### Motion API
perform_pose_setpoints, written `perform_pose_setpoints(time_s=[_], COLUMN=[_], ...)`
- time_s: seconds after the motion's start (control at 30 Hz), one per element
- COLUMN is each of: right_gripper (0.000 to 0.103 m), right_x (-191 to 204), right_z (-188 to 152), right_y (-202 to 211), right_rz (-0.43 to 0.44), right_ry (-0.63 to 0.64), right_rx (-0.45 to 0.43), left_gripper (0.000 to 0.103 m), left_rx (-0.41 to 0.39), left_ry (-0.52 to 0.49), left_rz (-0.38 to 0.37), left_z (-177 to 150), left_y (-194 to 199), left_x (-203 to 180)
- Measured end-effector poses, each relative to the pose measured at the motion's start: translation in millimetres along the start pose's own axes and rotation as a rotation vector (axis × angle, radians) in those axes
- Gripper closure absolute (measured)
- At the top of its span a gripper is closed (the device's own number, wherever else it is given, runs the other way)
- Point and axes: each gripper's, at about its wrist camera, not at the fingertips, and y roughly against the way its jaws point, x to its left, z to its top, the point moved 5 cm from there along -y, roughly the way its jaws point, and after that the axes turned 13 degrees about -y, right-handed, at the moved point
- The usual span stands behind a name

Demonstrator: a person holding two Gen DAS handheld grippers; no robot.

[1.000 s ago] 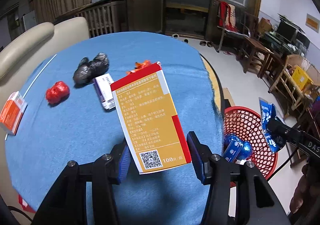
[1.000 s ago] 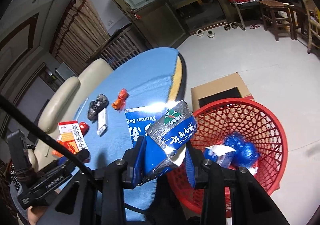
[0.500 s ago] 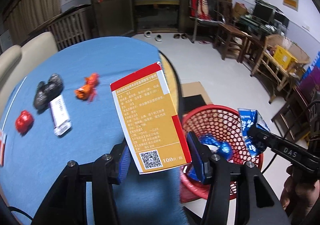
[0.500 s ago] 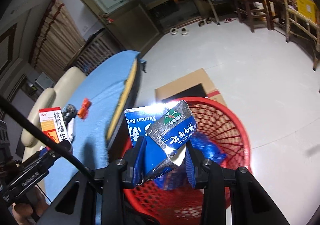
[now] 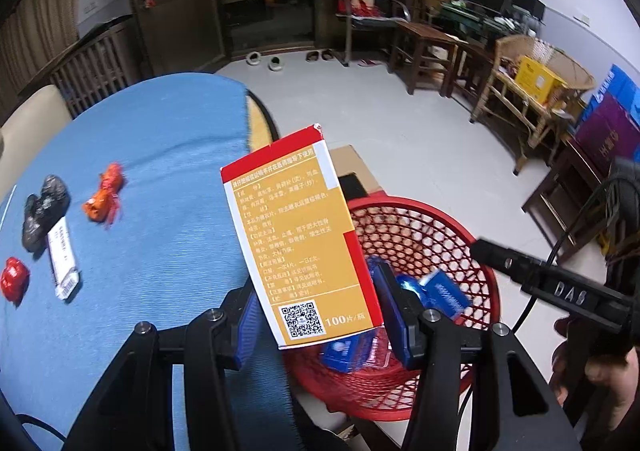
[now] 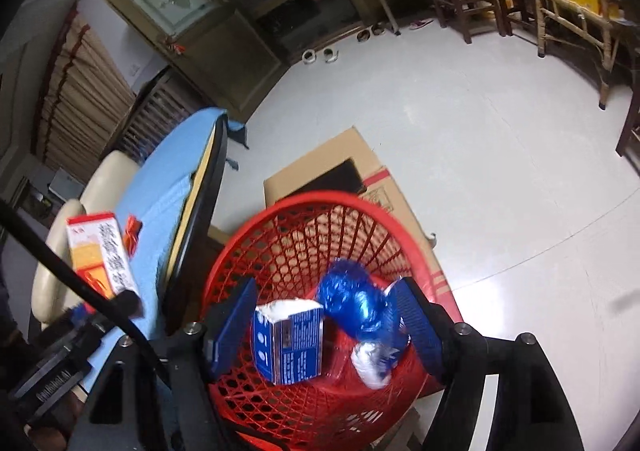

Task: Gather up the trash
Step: 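Carry the yellow box and blue carton to the red basket and open both tools, then move both tools back over the table toward the remaining trash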

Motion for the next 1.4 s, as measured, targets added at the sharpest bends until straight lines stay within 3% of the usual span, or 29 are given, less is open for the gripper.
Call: perform_pose_setpoints(time_s=[0.33, 0.4, 0.77, 1.07, 1.4], right_gripper=[0.027, 0.027, 0.027, 0.027, 0.027], right_x=[-10, -10, 10, 48, 107], right_z=[17, 18, 15, -4, -53], right_y=[27, 32, 41, 36, 6], right_rz=[0.013, 0.013, 0.021, 0.028, 0.038], right_ry=[-0.040, -0.043, -0.005, 0.073, 0.217], right_rx=[-0.056, -0.064, -0.075, -0.048, 0.052], left_gripper=[0.045, 0.032, 0.027, 0.026, 0.026], left_rx=[0.114, 0.133, 0.100, 0.054, 0.041], left_ry=[-0.070, -0.074, -0.057, 0.059, 0.353], left_rz=[-0.112, -0.103, -0.088, -0.043, 0.094], left_z=[3, 4, -2, -21, -94], left_y=[-36, -40, -18, 9, 40], left_x=[-39, -39, -28, 20, 135])
